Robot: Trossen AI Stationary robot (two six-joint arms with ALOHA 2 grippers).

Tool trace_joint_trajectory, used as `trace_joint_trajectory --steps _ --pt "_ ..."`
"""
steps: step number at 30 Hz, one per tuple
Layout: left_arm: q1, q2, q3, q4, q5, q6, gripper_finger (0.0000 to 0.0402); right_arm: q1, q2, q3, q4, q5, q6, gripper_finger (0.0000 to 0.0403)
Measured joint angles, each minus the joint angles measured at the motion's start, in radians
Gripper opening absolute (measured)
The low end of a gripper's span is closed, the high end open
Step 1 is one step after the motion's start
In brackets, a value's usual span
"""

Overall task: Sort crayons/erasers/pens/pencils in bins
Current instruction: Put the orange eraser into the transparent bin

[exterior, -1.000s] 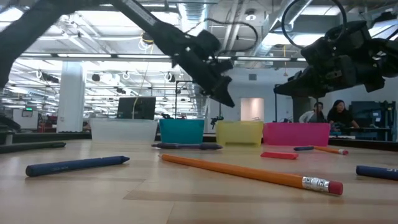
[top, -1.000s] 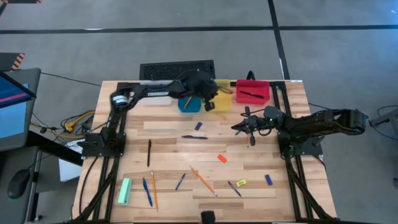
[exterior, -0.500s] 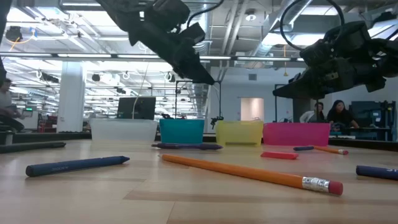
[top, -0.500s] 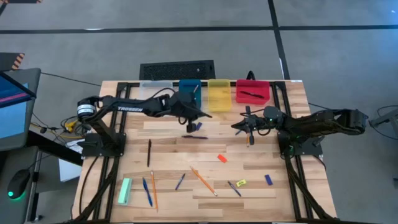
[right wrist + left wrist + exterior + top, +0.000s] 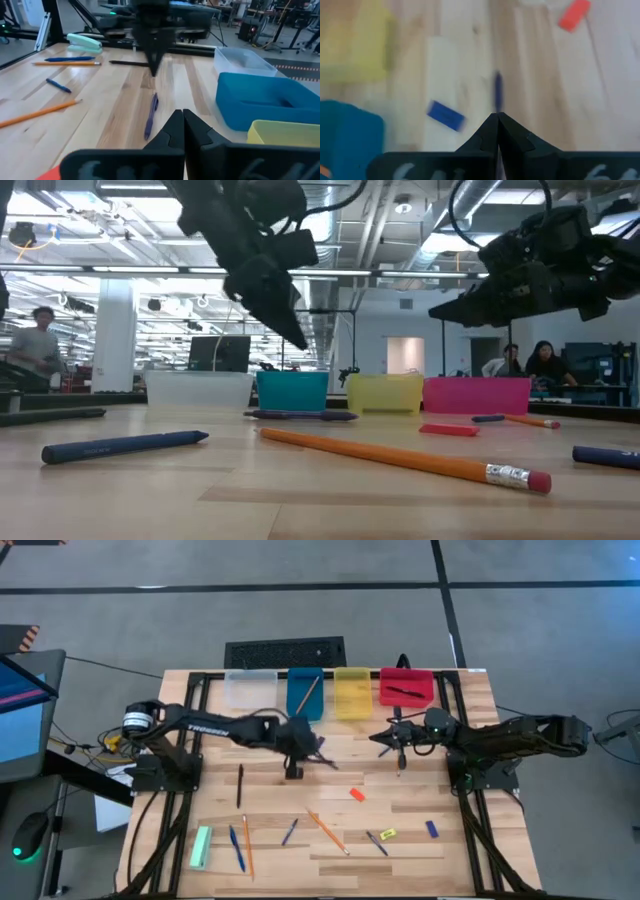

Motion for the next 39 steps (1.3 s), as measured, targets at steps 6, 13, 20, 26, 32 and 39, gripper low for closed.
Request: trace_joint_trajectory --steps 6,13,20,26,32,39 --pt "-0.110 -0.040 -0.018 -0.067 -0.070 -0.072 0.0000 0.000 0.000 0.001 0.002 0.010 0.000 0.0008" --pt "-0.210 -0.110 -0.127 -0.059 -0.106 -0.206 0.0000 0.010 0.000 0.001 0.030 0.012 0.005 0.0008" --pt "-0.326 -0.131 -0.169 -0.061 -0.187 -0.297 0.0000 0.040 0.006 0.001 0.030 0.013 0.018 0.0008" --pt "-0.352 -0.131 -0.177 -0.024 -0.222 -0.253 0.0000 0.078 0.004 0.004 0.060 0.077 0.016 0.0008" --pt "-0.316 -0.131 -0.292 0.279 -0.117 -0.124 0.0000 0.128 0.005 0.049 -0.024 0.151 0.007 0.0008" --pt "-0.168 -0.117 -0.326 0.491 0.014 0.043 0.0000 0.148 0.005 0.054 -0.066 0.173 0.007 0.0008"
